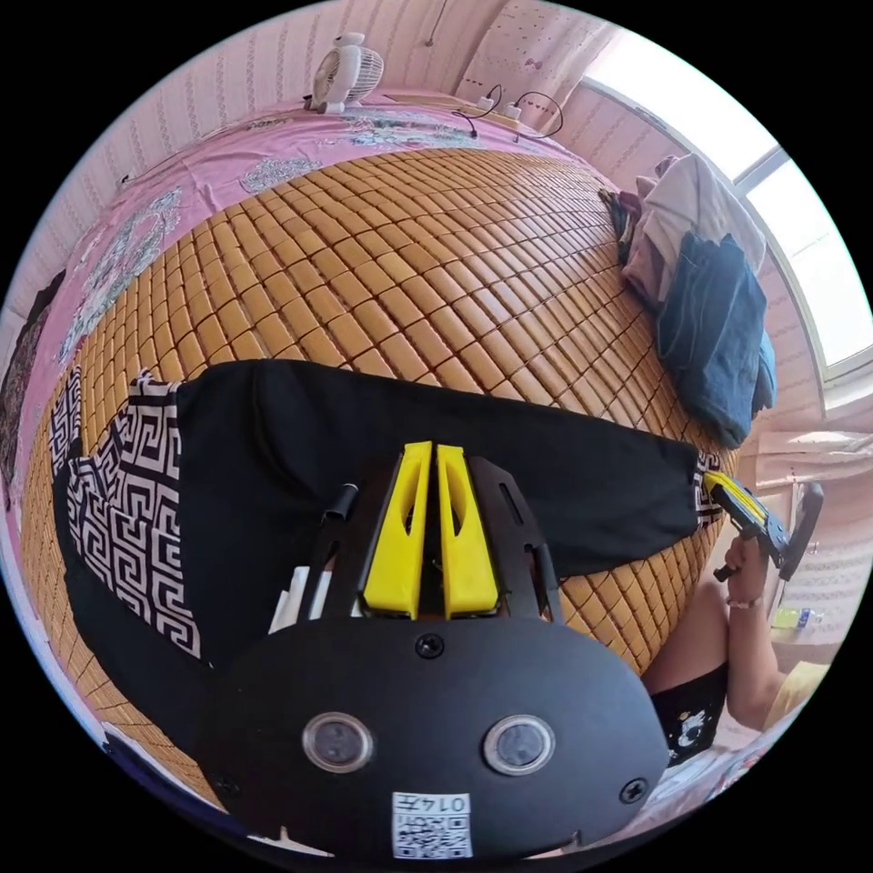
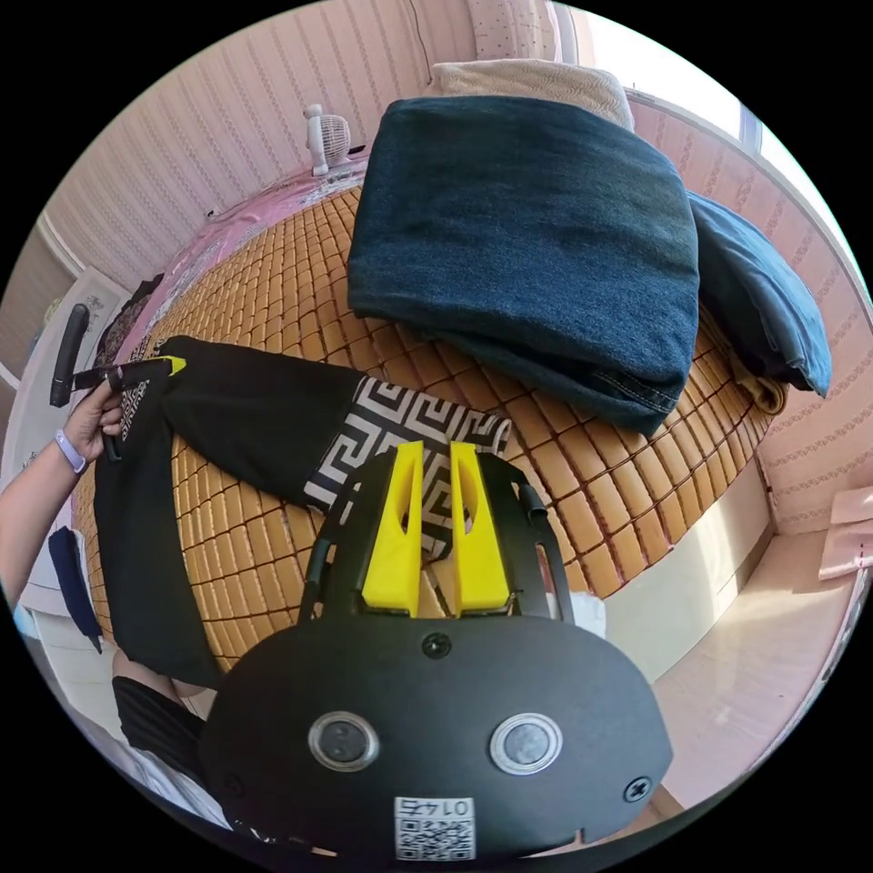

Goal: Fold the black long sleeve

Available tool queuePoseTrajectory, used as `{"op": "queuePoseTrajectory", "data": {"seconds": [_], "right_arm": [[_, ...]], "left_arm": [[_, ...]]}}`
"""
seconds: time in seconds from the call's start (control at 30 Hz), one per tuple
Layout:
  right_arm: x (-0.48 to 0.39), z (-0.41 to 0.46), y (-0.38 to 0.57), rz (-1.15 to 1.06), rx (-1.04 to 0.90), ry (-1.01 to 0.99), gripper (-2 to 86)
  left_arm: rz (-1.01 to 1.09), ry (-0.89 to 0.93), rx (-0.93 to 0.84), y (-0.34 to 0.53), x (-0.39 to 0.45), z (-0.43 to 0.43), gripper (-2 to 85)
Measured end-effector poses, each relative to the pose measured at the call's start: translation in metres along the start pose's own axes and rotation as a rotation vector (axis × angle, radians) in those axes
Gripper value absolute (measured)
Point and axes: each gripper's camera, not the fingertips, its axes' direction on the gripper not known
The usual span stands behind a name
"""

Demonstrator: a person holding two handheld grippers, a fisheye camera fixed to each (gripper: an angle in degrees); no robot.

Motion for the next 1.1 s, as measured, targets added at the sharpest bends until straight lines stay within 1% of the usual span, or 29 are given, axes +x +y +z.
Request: {"op": "queuePoseTrajectory", "data": {"seconds": [0.07,0.2,0.23,0.4,0.6,0.8,0.9,1.0,1.07,1.1], "right_arm": [[-0.001,0.001,0.006,-0.017,0.042,0.007,2.1],[-0.001,0.005,0.007,-0.016,0.106,0.027,-0.2],[0.0,0.006,0.005,-0.005,0.112,0.053,-0.3],[-0.003,0.007,0.006,0.012,0.123,0.063,-0.5],[-0.012,0.008,0.005,0.013,0.131,0.09,-0.5],[-0.006,0.006,0.001,0.074,0.147,0.051,-0.3],[-0.003,0.004,-0.001,0.104,0.154,0.005,0.1],[-0.002,0.001,-0.002,0.147,0.171,-0.015,0.7],[0.002,-0.003,-0.001,0.197,0.194,-0.025,1.0],[0.004,-0.008,0.001,0.229,0.221,-0.035,1.2]], "left_arm": [[-0.015,0.01,-0.004,-0.004,0.0,0.003,-1.0],[0.032,-0.02,0.019,-0.002,0.007,0.003,-1.0],[0.024,-0.018,0.031,0.0,0.007,0.001,-1.0],[0.029,-0.014,0.06,0.012,0.007,-0.007,-1.0],[-0.033,-0.011,0.105,0.013,0.006,-0.017,-1.0],[-0.113,0.085,0.084,0.01,-0.003,-0.023,-1.0],[-0.132,0.153,0.099,0.024,-0.01,-0.041,-1.0],[-0.084,0.137,0.164,0.055,-0.008,-0.085,-1.0],[-0.024,0.142,0.24,0.097,-0.005,-0.128,-1.0],[-0.014,0.139,0.25,0.11,-0.005,-0.138,-1.0]]}}
